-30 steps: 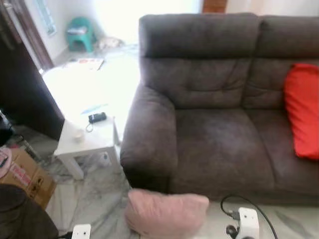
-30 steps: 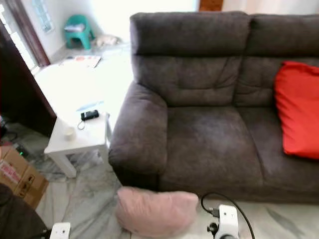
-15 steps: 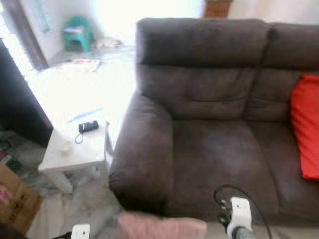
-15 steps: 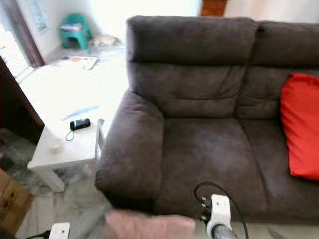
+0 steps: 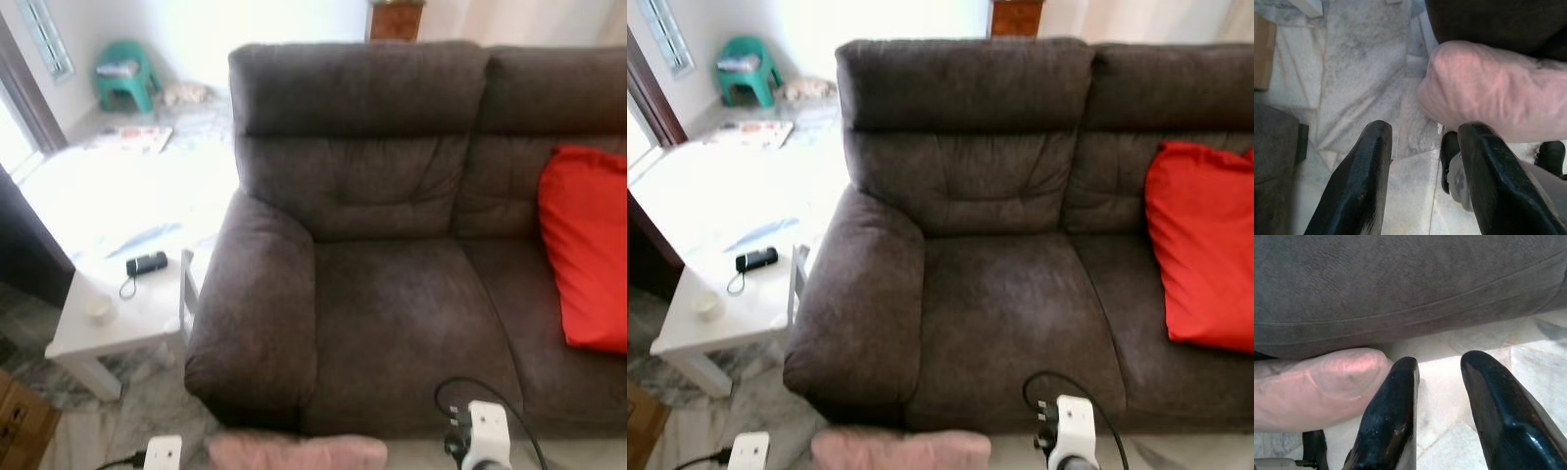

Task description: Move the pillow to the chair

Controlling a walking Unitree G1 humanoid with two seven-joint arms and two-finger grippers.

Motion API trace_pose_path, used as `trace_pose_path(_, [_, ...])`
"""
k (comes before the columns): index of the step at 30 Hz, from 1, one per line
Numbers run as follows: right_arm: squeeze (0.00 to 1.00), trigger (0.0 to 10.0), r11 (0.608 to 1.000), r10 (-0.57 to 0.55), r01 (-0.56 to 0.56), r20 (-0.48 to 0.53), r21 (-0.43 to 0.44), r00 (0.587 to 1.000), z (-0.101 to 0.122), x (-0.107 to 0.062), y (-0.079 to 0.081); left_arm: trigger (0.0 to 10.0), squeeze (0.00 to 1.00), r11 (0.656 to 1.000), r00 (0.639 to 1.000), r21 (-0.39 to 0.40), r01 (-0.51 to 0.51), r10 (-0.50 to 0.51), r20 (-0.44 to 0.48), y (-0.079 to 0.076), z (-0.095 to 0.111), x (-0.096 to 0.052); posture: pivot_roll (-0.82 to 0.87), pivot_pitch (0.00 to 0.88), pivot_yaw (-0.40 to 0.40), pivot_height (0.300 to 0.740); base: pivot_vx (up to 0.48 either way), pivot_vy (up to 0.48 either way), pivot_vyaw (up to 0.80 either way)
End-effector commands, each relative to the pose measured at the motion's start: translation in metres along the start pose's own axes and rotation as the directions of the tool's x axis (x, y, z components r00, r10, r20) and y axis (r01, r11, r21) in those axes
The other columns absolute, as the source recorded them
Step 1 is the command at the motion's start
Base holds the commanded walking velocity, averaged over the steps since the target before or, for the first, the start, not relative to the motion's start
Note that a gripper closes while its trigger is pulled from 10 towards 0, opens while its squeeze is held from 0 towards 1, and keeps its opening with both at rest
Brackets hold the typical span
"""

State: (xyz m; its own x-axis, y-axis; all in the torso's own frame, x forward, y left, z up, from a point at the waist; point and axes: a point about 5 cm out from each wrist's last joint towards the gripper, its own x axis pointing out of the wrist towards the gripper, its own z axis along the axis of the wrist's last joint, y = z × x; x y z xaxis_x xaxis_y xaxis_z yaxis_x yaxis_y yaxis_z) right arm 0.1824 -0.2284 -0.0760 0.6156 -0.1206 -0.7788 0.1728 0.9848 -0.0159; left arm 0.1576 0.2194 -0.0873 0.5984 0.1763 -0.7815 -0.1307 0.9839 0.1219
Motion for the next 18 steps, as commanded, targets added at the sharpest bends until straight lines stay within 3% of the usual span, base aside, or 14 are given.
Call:
trace_pose_path(1, [0.00,10.0,1.000,0.001,-0.001,0.014,-0.008,1.000,0.001,0.000,-0.001,10.0,0.00,1.000,1.000,-0.001,-0.024,0.024,0.004,0.005,-0.003,-0.001,0.03,0.000,0.003,0.740,0.000,0.000,0.00])
trace_pose_path(5, [0.00,10.0,1.000,0.020,-0.019,0.054,-0.012,0.998,0.004,-0.001,0.000,10.0,0.00,0.993,0.994,-0.088,-0.084,0.089,0.058,0.017,0.004,-0.002,0.04,0.000,0.003,0.740,0.000,0.000,0.00])
trace_pose_path(11, [0.00,10.0,1.000,0.009,-0.008,0.123,-0.012,0.992,0.008,-0.002,-0.001,10.0,0.00,0.982,0.945,-0.122,-0.143,0.172,0.279,0.032,0.034,-0.004,0.03,0.000,0.011,0.740,0.000,0.000,0.00])
trace_pose_path(13, [0.00,10.0,1.000,0.003,-0.002,0.147,-0.005,0.989,0.009,-0.003,-0.001,10.0,0.00,0.983,0.886,-0.108,-0.150,0.183,0.426,0.034,0.057,-0.009,0.03,0.000,0.013,0.740,0.000,0.000,0.00])
trace_pose_path(16, [0.00,10.0,0.999,0.028,-0.018,0.403,-0.028,0.915,0.055,-0.008,-0.012,10.0,0.00,0.985,0.767,-0.041,-0.169,0.158,0.622,0.031,0.090,-0.023,0.03,0.000,0.013,0.740,0.000,0.000,0.00])
trace_pose_path(18, [0.00,10.0,0.999,0.041,-0.024,0.502,-0.040,0.864,0.075,-0.012,-0.011,10.0,0.00,0.984,0.692,-0.049,-0.171,0.155,0.706,0.027,0.110,-0.034,0.03,0.000,0.016,0.740,0.000,0.000,0.00])
